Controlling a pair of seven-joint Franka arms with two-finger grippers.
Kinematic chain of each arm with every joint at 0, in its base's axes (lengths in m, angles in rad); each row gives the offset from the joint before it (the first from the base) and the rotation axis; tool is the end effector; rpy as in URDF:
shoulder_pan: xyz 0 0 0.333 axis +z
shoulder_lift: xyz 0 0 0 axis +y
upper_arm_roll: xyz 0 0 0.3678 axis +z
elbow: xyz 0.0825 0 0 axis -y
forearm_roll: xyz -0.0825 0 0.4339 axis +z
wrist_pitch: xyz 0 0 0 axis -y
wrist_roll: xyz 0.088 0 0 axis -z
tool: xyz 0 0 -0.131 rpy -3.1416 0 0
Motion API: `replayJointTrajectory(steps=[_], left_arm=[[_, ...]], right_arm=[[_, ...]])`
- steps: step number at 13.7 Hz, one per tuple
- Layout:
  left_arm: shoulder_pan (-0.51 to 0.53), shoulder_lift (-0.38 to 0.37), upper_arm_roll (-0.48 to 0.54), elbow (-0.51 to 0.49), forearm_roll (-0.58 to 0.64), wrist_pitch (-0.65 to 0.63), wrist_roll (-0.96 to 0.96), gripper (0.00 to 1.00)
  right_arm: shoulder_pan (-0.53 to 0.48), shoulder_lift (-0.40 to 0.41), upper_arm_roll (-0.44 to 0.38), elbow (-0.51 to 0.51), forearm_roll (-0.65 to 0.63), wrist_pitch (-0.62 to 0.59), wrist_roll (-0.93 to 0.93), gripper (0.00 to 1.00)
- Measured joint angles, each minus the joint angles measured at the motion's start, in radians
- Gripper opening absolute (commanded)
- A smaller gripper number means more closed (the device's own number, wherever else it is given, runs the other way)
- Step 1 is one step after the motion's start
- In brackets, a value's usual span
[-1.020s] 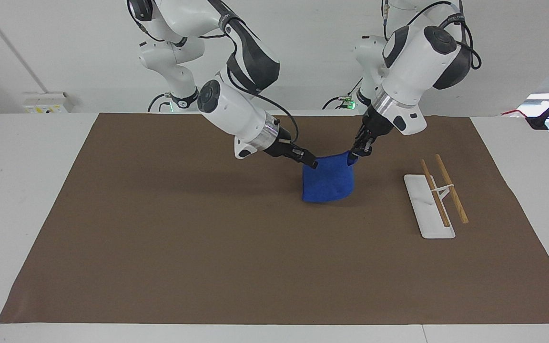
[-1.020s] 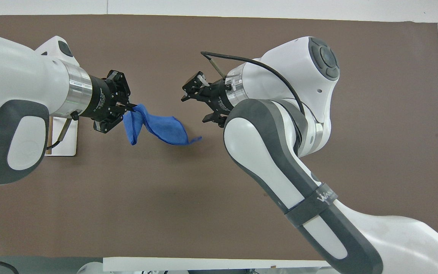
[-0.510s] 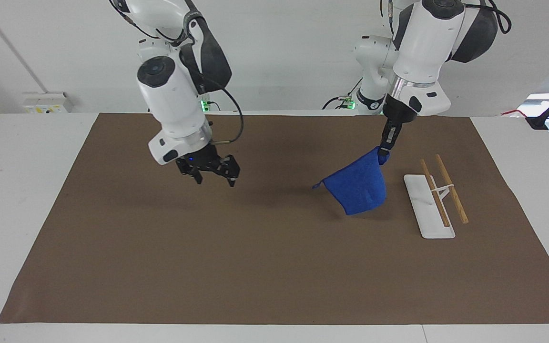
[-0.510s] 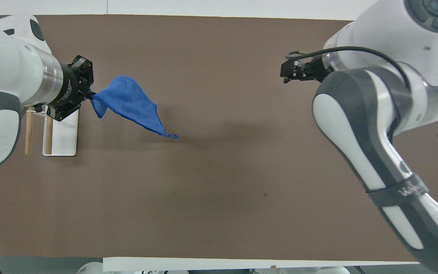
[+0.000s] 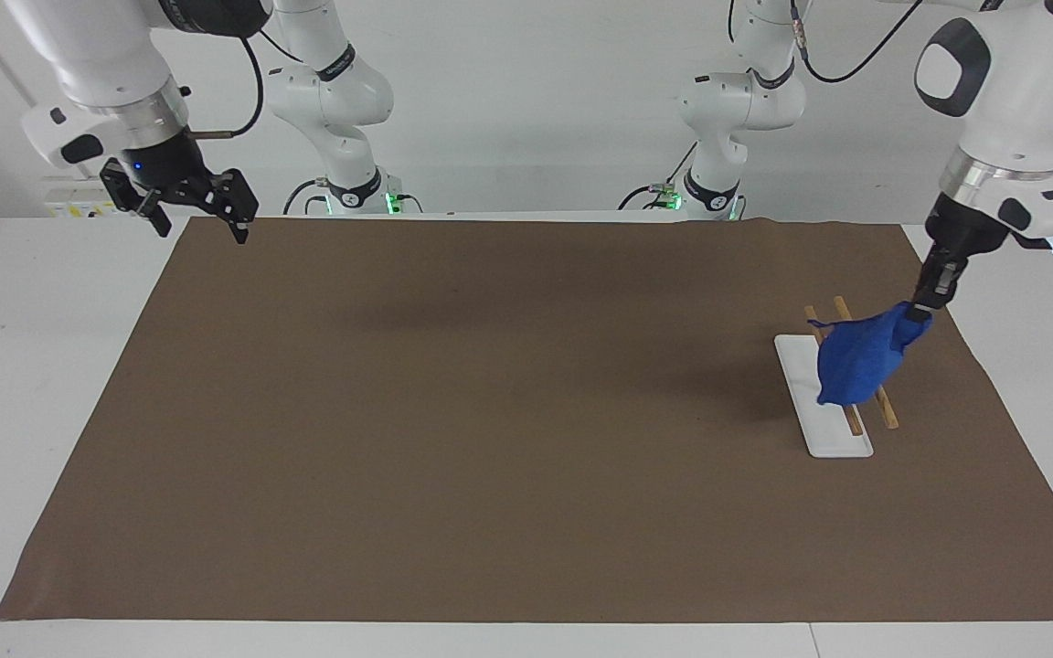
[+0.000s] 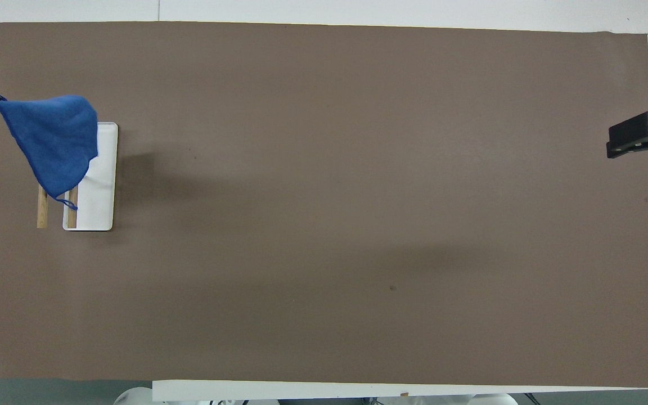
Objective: Right arm passes towel to left arm to hang
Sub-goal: 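Lower the towel with the left gripper over the white rack's rod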
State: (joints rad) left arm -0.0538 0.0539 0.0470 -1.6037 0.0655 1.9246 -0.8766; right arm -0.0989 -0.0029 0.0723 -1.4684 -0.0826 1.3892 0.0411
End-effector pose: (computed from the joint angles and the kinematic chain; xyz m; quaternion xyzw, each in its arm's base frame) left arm 0.6611 0.0007 0.6375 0.9014 0.4107 0.1345 0.0269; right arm 0.5814 -0.0273 0.6918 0.9976 -0.0397 -0.0378 0.0412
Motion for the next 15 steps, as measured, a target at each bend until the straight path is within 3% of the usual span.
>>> replayJointTrajectory(steps=[3, 7, 10, 15], left_arm=[[0.123, 0.004, 0.001, -0.103, 0.0, 0.093, 0.182, 0.0], [0.165, -0.028, 0.0, -0.272, 0.0, 0.183, 0.221, 0.0], [0.161, -0.05, -0.015, -0.302, -0.005, 0.185, 0.221, 0.0], [0.102, -0.056, -0.027, -0.277, -0.055, 0.192, 0.186, 0.0]], right_arm=[[-0.016, 0.009, -0.011, -0.001, 0.005, -0.031, -0.061, 1.0], [0.035, 0.009, -0.038, -0.034, 0.007, -0.03, -0.069, 1.0], [0.102, -0.009, -0.106, -0.065, 0.007, 0.008, -0.069, 1.0], [0.107, -0.021, -0.108, -0.075, 0.007, 0.012, -0.069, 1.0]])
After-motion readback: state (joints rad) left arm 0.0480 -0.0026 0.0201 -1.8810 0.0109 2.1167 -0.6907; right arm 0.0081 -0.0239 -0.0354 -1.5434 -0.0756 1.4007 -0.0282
